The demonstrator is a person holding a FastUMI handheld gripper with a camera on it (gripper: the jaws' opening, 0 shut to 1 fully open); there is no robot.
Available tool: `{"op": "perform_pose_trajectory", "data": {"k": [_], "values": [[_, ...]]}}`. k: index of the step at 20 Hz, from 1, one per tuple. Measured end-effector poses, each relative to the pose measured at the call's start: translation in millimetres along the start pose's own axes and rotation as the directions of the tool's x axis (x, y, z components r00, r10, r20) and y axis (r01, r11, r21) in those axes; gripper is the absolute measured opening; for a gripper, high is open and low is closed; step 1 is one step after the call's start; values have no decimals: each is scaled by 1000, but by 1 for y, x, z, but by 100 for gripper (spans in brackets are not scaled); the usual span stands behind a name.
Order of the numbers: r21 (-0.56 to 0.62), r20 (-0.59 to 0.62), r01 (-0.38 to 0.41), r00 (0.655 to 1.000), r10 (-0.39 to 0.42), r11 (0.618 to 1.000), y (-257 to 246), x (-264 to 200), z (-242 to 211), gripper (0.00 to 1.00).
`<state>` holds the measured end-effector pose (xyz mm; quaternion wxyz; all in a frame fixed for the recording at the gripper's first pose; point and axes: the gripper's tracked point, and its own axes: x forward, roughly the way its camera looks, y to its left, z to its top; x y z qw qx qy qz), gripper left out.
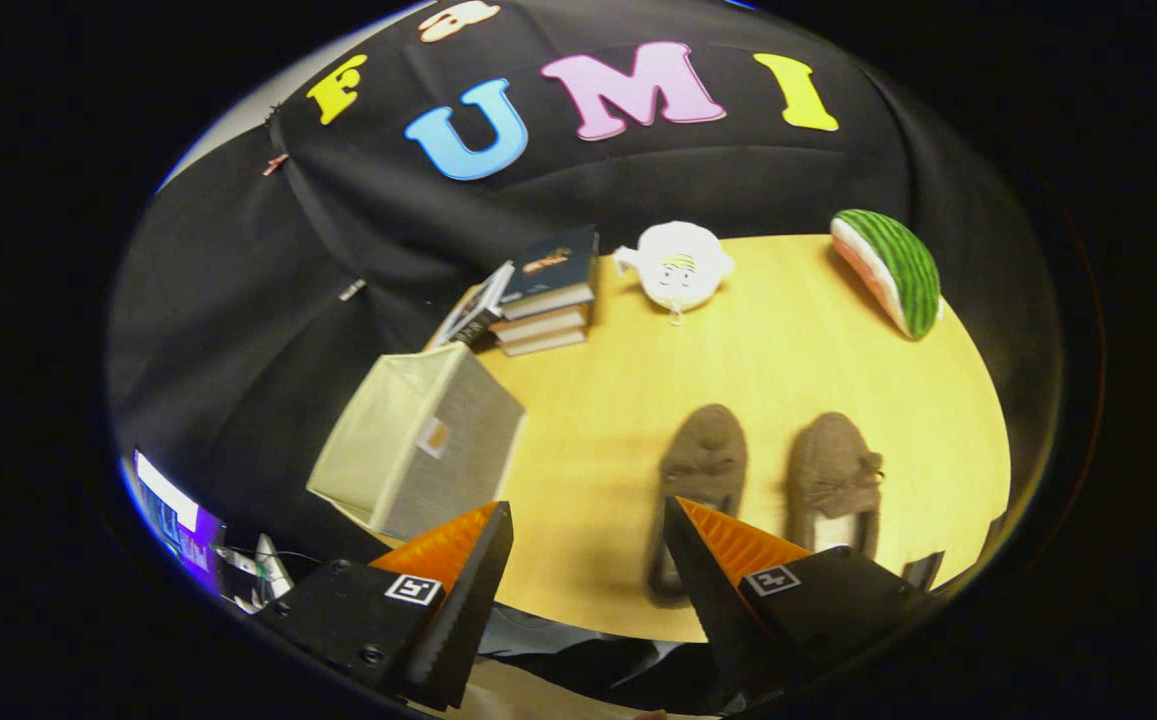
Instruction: Open the storage box then place both shoes into the box .Put the left shoe in first, then the right shoe, with the right side of both shoes facing outward in a uniform manner.
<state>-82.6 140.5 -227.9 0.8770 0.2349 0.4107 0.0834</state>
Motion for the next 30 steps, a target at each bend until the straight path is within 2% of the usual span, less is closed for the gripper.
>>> {"op": "perform_pose_trajectory", "data": {"k": [2, 5, 9, 12, 15, 16, 18, 19, 21, 26, 30], "values": [[-25, -35, 60, 998, -61, 998, -29, 13, -15, 92], [-92, -84, 113, 989, -121, 989, -53, 38, -31, 81], [-160, -122, 170, 974, -190, 972, -77, 78, -42, 73], [-156, -115, 213, 966, -232, 965, -91, 103, -38, 70], [-116, -98, 251, 960, -262, 961, -100, 124, -35, 64], [-99, -107, 265, 955, -276, 959, -102, 127, -36, 59], [-52, -105, 308, 944, -312, 950, -105, 129, -36, 25], [-41, -97, 327, 939, -329, 944, -105, 127, -33, 14], [-9, -106, 340, 935, -339, 940, -102, 120, -34, 8], [78, -99, 327, 943, -319, 942, -76, 85, -14, 6], [163, -102, 295, 954, -281, 942, -27, 58, 20, 6]]}}
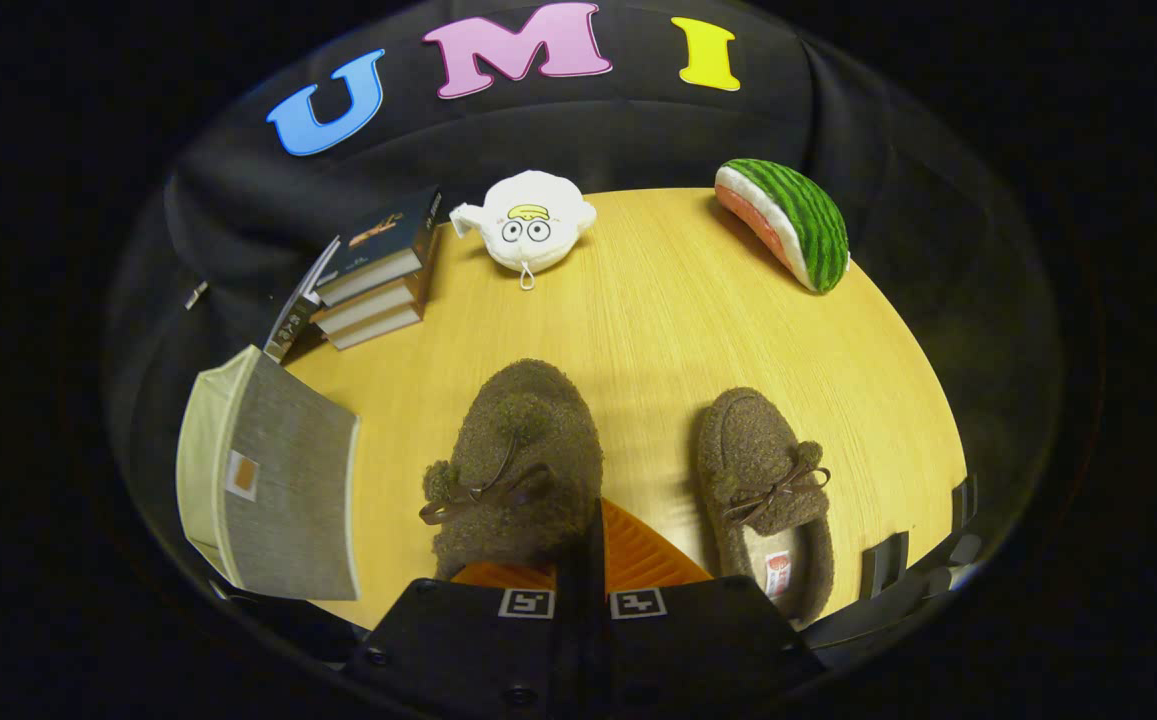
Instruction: Open the storage box then place both shoes into the box .Put the left shoe in first, then the right shoe, with the right side of both shoes facing outward in a uniform manner.
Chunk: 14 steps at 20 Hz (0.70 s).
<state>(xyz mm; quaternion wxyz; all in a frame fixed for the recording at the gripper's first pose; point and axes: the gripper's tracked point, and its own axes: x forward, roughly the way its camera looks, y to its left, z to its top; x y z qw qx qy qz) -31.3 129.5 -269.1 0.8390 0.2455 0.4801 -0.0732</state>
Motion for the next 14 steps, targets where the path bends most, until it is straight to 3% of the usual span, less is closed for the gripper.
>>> {"op": "perform_pose_trajectory", "data": {"k": [7, 14], "values": [[67, 23, -136, 991, 134, 988, 133, -52, 43, 5], [26, -69, -222, 972, 223, 975, 256, -52, 21, 6]]}}
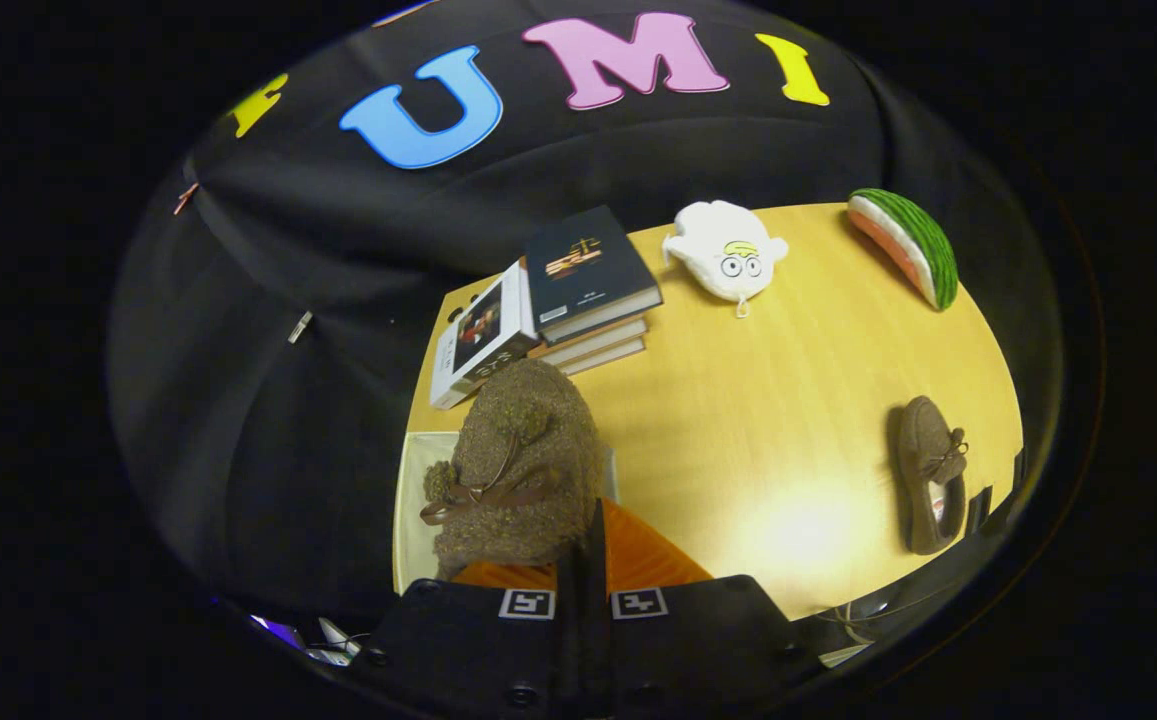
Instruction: Open the storage box then place both shoes into the box .Put the left shoe in first, then the right shoe, with the right side of both shoes facing outward in a uniform manner.
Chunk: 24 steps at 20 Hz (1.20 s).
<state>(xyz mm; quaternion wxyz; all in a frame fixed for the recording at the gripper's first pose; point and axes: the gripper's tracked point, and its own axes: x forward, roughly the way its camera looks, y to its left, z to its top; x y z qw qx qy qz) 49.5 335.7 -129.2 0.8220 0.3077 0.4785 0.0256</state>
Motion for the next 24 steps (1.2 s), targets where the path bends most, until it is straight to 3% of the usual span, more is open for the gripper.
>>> {"op": "perform_pose_trajectory", "data": {"k": [5, 15, 21, 24], "values": [[-41, -80, 5, 997, -8, 999, 44, 34, -37, 6], [-23, -155, 44, 987, -47, 999, 68, 87, -71, 9], [-10, -194, -10, 981, 8, 1000, 81, 101, -86, 15], [18, -224, -95, 970, 96, 995, 99, 96, -96, 27]]}}
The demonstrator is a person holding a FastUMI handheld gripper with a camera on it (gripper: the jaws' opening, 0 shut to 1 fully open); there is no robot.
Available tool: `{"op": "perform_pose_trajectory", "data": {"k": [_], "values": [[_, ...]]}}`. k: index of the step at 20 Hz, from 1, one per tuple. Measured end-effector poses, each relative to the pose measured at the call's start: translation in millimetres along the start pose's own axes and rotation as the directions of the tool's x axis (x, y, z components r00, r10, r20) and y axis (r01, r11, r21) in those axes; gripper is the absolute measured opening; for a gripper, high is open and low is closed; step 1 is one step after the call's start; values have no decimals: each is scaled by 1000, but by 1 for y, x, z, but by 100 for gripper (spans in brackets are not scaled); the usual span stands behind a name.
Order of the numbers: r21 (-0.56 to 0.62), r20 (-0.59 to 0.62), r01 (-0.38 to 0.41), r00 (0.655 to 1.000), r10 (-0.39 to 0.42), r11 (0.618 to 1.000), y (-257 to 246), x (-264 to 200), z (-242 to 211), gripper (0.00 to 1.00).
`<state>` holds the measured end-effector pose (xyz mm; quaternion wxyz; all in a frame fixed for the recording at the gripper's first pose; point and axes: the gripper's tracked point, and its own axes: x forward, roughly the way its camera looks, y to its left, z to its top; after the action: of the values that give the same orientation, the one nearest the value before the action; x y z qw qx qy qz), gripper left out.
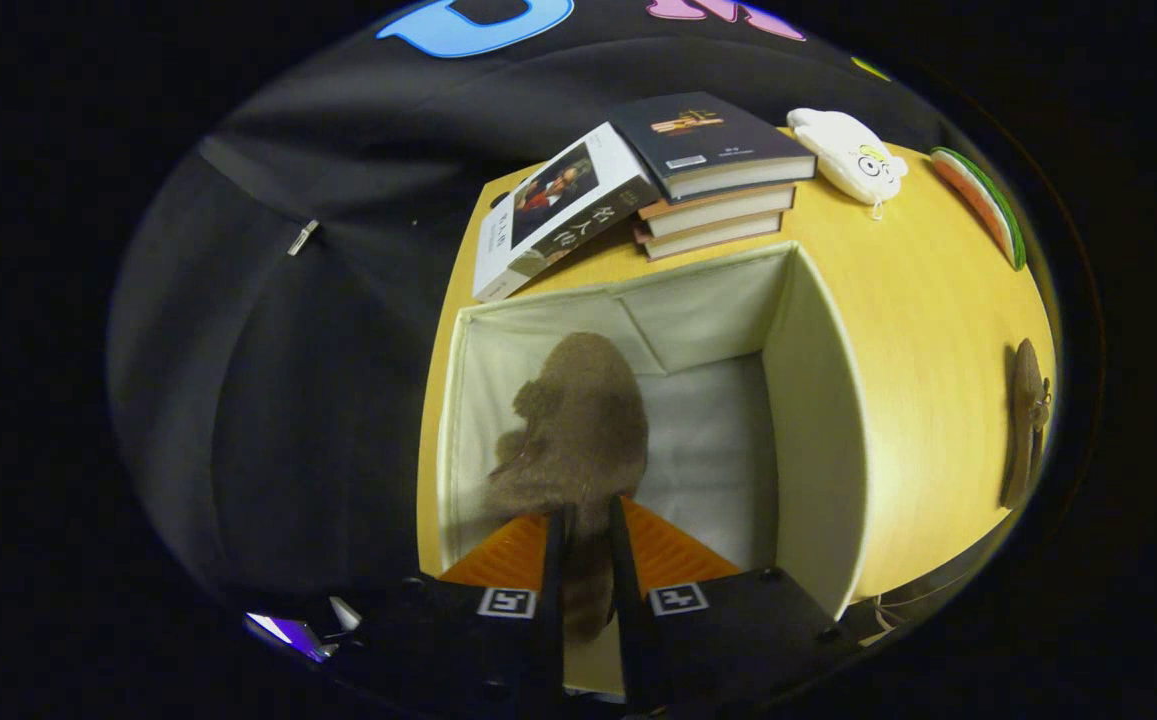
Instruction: Open the storage box then place both shoes into the box .Put the left shoe in first, then the right shoe, with the right side of both shoes facing outward in a uniform manner.
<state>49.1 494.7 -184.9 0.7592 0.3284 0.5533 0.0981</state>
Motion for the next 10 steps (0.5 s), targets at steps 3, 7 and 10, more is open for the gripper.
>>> {"op": "perform_pose_trajectory", "data": {"k": [3, 7, 10], "values": [[-32, 2, -42, 999, 42, 999, 6, -4, -3, 88], [-45, 22, -75, 997, 76, 996, 4, -21, -2, 99], [-56, 47, -115, 992, 118, 992, 2, -44, 3, 99]]}}
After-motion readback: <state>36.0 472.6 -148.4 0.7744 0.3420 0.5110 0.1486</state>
